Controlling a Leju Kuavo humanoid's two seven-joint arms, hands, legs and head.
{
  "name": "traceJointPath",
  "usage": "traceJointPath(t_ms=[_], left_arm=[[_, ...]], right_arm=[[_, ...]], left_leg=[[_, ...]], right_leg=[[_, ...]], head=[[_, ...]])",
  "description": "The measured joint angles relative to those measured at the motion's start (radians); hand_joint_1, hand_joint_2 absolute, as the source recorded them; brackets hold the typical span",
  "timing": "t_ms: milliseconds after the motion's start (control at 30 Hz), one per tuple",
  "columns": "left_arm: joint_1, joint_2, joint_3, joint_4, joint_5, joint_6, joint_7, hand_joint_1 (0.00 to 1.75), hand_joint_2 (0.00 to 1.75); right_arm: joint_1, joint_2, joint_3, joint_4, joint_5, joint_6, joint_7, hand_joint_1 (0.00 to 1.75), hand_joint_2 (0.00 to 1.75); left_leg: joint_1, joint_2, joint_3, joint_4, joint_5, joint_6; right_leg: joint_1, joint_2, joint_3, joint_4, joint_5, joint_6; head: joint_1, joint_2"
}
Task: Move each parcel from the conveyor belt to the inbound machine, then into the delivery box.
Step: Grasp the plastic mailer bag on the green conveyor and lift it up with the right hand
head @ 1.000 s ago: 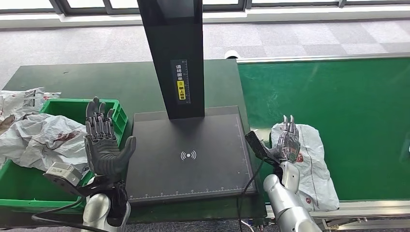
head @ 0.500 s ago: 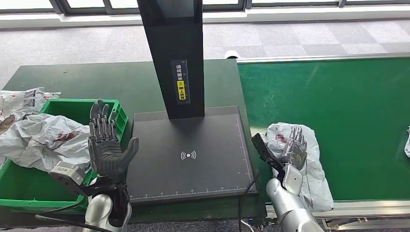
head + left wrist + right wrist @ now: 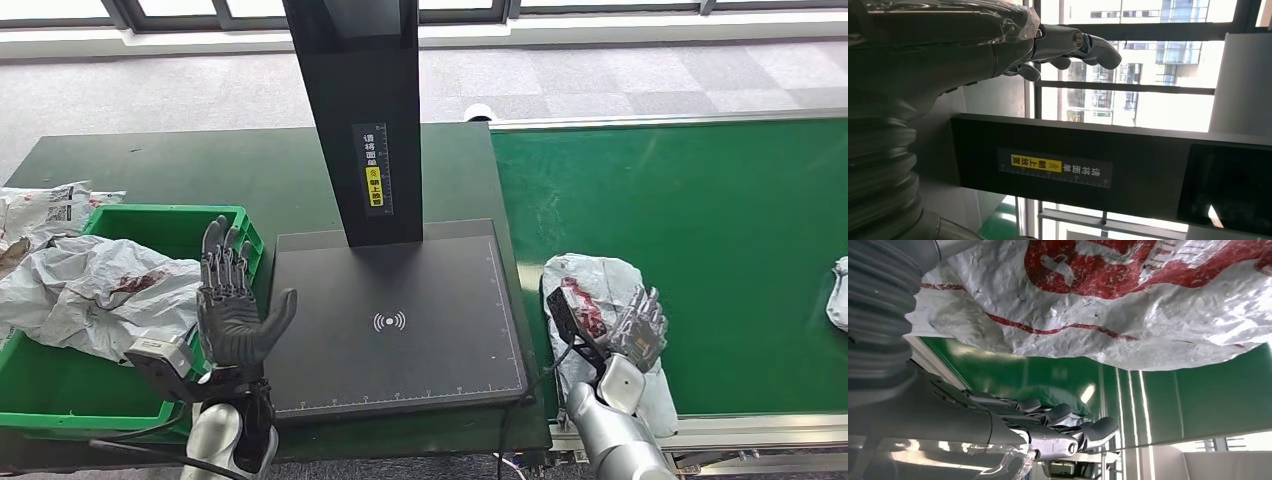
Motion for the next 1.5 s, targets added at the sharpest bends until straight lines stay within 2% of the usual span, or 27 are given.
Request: traceJointPath(t_ms=[167,367,500,633,1300,1400,1500], left_arm=[[0.000,0.000,0.000,0.008,0.000,0.001,-0.002,0.00,1.75],[0.000,0.000,0.000,0.010,0.000,0.001,-0.002,0.00,1.75],[-0.001,0.000,-0.001,0.022,0.000,0.001,-0.003,0.00,1.75],[-0.001,0.000,-0.002,0.026,-0.001,0.000,-0.004,0.00,1.75],[0.000,0.000,-0.002,0.027,-0.001,0.000,-0.005,0.00,1.75],[0.000,0.000,-0.002,0.025,0.000,0.000,-0.005,0.00,1.75],[0.003,0.000,-0.002,0.020,0.000,0.002,-0.005,0.00,1.75]], right_arm=[[0.007,-0.010,-0.013,0.007,0.023,0.066,0.030,0.00,1.75],[0.010,-0.012,-0.016,0.009,0.036,0.093,0.038,0.00,1.75],[0.011,-0.016,-0.018,0.022,0.060,0.191,0.021,1.75,1.75],[0.014,-0.016,-0.018,0.031,0.052,0.217,-0.010,1.75,1.75],[0.014,-0.018,-0.019,0.040,0.052,0.217,-0.026,1.75,1.75],[0.016,-0.018,-0.020,0.040,0.041,0.175,-0.052,1.75,1.75],[0.026,-0.014,-0.029,0.030,-0.010,0.058,-0.143,1.75,1.75]], left_leg=[[0.000,0.000,0.000,0.000,0.000,0.000],[0.000,0.000,0.000,0.000,0.000,0.000],[0.000,0.000,0.002,0.000,0.000,0.000],[0.000,0.000,0.002,0.000,0.001,0.001],[0.000,-0.001,0.001,0.001,0.001,0.001],[0.000,-0.001,0.000,0.001,0.001,0.001],[0.000,-0.001,0.000,0.001,0.001,0.001]], right_leg=[[0.000,0.000,0.000,0.000,0.000,0.000],[0.000,0.000,0.000,0.000,0.000,0.000],[0.000,0.000,0.002,0.000,0.000,0.000],[0.000,0.000,0.002,0.000,0.000,0.001],[0.000,-0.001,0.002,0.000,0.001,0.001],[0.000,-0.001,0.002,0.000,0.001,0.001],[0.000,-0.001,0.002,0.000,0.001,0.001]], head=[[0.000,0.000],[0.000,0.000],[0.000,0.000],[0.000,0.000],[0.000,0.000],[0.000,0.000],[0.000,0.000]])
